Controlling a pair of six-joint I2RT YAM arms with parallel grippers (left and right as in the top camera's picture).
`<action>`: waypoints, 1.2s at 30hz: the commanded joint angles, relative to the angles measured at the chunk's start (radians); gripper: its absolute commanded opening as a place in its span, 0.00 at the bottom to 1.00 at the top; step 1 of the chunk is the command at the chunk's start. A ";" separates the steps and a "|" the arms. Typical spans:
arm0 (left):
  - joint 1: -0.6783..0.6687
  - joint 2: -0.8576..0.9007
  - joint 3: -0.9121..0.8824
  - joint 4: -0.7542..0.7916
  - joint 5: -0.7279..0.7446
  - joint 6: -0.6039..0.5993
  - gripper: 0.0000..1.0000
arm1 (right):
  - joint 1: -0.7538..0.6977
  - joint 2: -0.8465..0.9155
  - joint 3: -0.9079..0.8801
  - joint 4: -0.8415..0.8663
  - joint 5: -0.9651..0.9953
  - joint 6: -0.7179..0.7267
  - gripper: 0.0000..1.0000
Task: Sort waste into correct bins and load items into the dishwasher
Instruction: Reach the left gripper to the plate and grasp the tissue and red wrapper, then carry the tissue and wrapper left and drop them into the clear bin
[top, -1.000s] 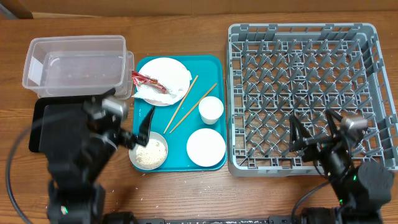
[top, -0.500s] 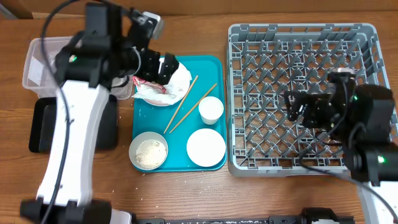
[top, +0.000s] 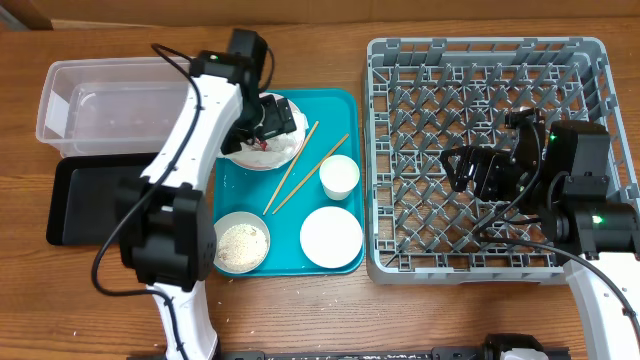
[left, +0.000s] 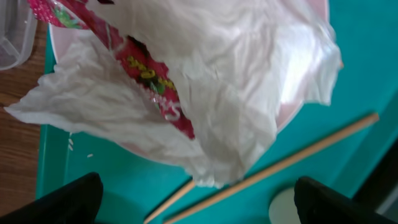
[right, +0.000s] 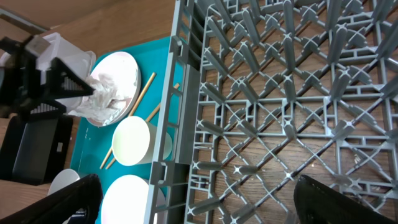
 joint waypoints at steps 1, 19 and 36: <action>0.008 0.056 0.020 0.054 -0.100 -0.195 1.00 | -0.003 -0.002 0.024 -0.012 -0.013 0.002 1.00; 0.011 0.260 0.020 0.180 -0.092 -0.142 0.04 | -0.003 0.060 0.024 -0.028 -0.013 -0.001 1.00; 0.094 0.164 0.671 -0.234 -0.024 0.131 0.04 | -0.003 0.065 0.024 -0.023 -0.013 -0.001 1.00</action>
